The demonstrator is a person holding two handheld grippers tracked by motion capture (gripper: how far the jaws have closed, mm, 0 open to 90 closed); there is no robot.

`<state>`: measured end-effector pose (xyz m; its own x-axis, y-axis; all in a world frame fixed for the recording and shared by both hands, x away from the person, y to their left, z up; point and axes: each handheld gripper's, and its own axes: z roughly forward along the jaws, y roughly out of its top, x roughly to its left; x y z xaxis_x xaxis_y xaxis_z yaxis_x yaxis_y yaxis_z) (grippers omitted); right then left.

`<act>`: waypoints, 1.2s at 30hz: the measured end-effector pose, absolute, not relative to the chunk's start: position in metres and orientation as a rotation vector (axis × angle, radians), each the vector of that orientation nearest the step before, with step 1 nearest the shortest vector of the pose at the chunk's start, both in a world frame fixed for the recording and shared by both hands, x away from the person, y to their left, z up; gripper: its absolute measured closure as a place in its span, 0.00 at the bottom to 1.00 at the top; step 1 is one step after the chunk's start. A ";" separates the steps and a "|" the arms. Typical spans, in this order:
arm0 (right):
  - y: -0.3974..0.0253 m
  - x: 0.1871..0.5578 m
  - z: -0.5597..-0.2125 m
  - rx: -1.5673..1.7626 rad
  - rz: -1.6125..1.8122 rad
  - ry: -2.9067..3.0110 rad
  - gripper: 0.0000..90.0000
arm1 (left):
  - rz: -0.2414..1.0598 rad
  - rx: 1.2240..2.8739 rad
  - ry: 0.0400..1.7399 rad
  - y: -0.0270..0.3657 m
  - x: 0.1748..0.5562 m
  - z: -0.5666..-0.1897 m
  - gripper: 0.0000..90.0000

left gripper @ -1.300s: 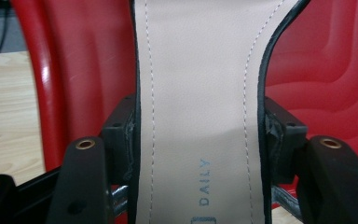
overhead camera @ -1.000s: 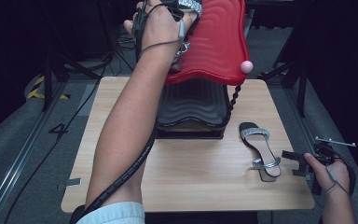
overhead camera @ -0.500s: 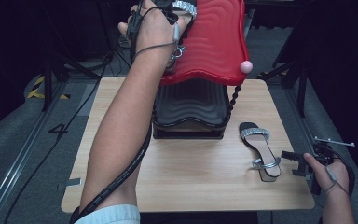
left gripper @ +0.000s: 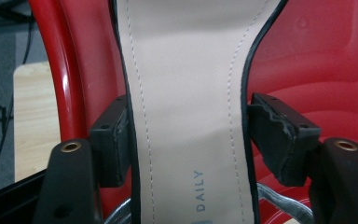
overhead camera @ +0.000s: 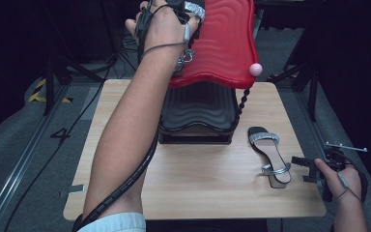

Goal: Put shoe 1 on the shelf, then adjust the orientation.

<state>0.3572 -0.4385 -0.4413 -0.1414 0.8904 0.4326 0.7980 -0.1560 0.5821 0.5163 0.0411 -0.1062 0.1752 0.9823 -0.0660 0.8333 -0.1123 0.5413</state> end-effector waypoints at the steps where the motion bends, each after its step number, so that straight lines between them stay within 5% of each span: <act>1: -0.438 0.357 -0.441 1.974 1.182 1.959 0.42 | 0.431 1.997 1.704 0.041 0.515 -0.105 0.39; 19: -0.435 0.362 -0.442 1.954 1.163 1.968 0.42 | 0.467 1.931 1.683 0.087 0.494 -0.074 0.39; 36: -0.433 0.365 -0.443 1.956 1.134 1.972 0.41 | 0.488 1.902 1.785 0.159 0.492 -0.097 0.40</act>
